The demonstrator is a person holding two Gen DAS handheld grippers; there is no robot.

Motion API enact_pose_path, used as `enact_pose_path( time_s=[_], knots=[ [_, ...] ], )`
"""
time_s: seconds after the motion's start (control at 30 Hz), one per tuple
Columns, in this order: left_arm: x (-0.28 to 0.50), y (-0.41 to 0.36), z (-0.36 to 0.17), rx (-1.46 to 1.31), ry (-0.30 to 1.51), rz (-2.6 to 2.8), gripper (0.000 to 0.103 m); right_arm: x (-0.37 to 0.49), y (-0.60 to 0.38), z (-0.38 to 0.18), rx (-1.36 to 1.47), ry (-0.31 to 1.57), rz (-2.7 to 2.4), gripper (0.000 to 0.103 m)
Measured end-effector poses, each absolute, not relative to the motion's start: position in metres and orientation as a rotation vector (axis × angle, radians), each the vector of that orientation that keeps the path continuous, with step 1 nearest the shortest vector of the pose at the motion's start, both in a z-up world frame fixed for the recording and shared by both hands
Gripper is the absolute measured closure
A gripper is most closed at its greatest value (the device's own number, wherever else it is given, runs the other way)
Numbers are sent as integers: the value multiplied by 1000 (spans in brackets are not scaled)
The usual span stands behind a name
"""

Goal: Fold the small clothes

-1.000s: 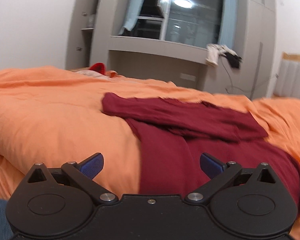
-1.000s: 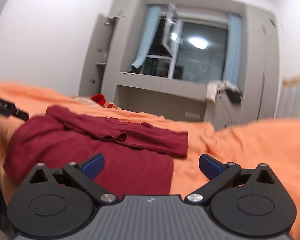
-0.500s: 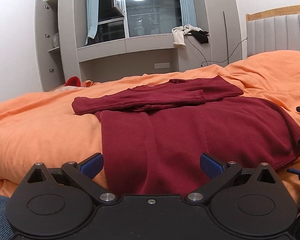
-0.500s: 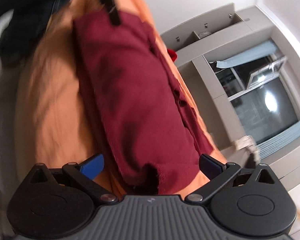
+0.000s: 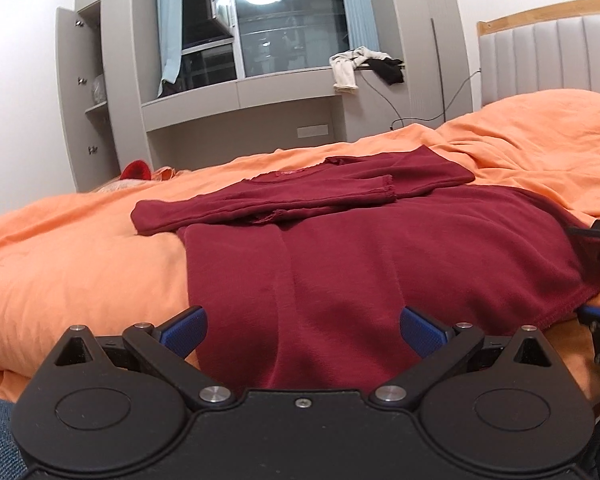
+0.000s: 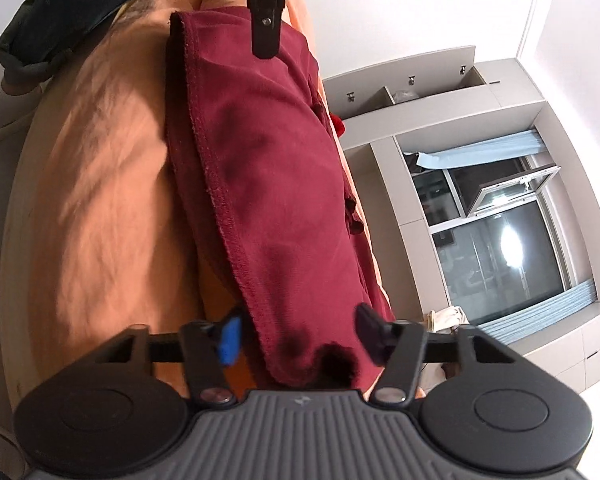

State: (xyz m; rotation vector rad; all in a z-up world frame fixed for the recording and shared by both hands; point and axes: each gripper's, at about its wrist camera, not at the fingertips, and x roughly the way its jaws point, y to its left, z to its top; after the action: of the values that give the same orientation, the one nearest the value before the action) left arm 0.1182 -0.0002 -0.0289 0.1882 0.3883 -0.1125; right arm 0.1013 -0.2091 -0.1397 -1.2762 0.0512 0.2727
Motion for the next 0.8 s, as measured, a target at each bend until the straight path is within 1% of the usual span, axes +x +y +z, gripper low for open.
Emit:
enact_pose_path(
  time_s=[0.03,0.1,0.17,0.2,0.23,0.3,0.37,0.4,0.43,0.5,0.53,0.6,0.67,0.8],
  knots=[
    [118,-1,-29,194,387,-113,1,98,-210,-140,-1277,46,277,57],
    [118,-2,-30,199,387,-115,1,97,-207,-142,-1276,51,295,62],
    [118,-2,-31,201,387,-114,1,89,-207,-149,-1282,86,313,61],
    [118,-2,-31,199,387,-113,1,90,-206,-154,-1301,107,325,56],
    [118,-2,-31,199,388,-111,1,86,-204,-160,-1330,109,327,48],
    [119,-2,-31,196,390,-109,1,86,-200,-172,-1394,82,314,49],
    [119,-2,-31,196,389,-110,1,81,-201,-177,-1392,70,299,60],
    [119,-2,-31,199,389,-112,1,83,-201,-175,-1382,61,281,68],
    [118,-3,-31,201,387,-115,1,85,-200,-172,-1363,66,278,68],
    [117,-4,-31,209,377,-126,1,84,-201,-165,-1313,73,289,73],
    [114,-5,-30,213,359,-136,1,83,-201,-162,-1293,71,296,79],
    [106,-9,-27,225,296,-177,1,78,-202,-151,-1216,57,307,89],
    [97,-16,-27,259,243,-231,1,73,-206,-137,-1136,22,298,93],
    [89,-39,-39,396,217,-306,1,71,-213,-117,-1018,-41,236,94]
  ],
)
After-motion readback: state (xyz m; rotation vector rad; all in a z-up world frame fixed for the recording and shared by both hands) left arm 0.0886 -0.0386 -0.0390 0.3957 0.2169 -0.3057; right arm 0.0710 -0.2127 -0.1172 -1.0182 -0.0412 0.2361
